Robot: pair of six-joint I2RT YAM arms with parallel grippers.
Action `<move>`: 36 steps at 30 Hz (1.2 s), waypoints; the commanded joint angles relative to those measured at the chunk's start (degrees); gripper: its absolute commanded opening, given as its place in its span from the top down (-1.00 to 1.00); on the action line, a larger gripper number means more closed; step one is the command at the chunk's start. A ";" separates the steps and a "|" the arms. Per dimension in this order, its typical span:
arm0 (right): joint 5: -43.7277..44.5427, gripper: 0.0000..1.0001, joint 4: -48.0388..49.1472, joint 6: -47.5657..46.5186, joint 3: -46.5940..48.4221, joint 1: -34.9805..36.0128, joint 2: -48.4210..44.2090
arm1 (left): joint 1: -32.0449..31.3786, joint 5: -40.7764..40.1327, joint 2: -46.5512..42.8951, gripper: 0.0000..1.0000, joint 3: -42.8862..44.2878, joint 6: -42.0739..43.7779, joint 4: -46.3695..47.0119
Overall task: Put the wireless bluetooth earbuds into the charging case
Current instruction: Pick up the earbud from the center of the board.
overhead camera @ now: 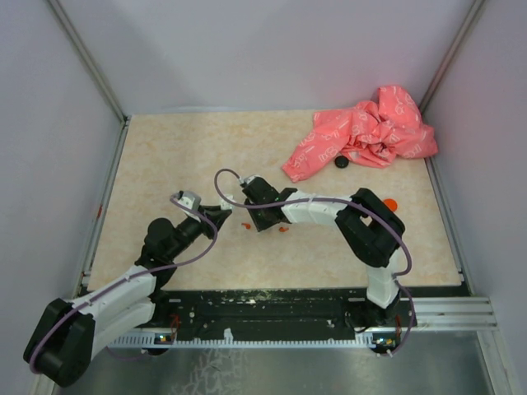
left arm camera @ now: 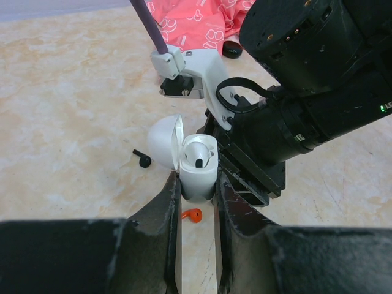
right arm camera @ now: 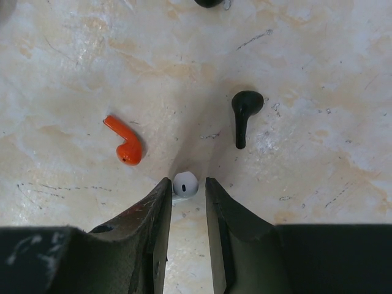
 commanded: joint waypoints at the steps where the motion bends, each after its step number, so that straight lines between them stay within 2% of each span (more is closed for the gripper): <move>1: 2.20 0.43 -1.86 -1.35 2.14 0.75 1.55 | -0.15 0.18 -0.67 0.99 0.10 0.33 0.15; 12: 4.19 0.47 -5.94 -3.29 4.61 2.20 4.28 | -0.19 -0.17 -1.51 0.99 -0.09 0.27 -0.28; 17: 5.00 0.64 -6.30 -3.56 3.92 2.37 3.24 | -0.19 0.59 -1.45 0.99 -0.13 0.22 -0.10; 26: 9.33 0.66 -6.50 -6.45 2.55 2.37 -6.07 | -0.15 3.58 -1.48 0.99 -1.07 0.07 4.59; 36: 15.53 0.67 -1.44 -13.99 -1.86 2.37 -24.38 | -0.18 9.36 -1.79 0.99 -1.69 -0.49 10.83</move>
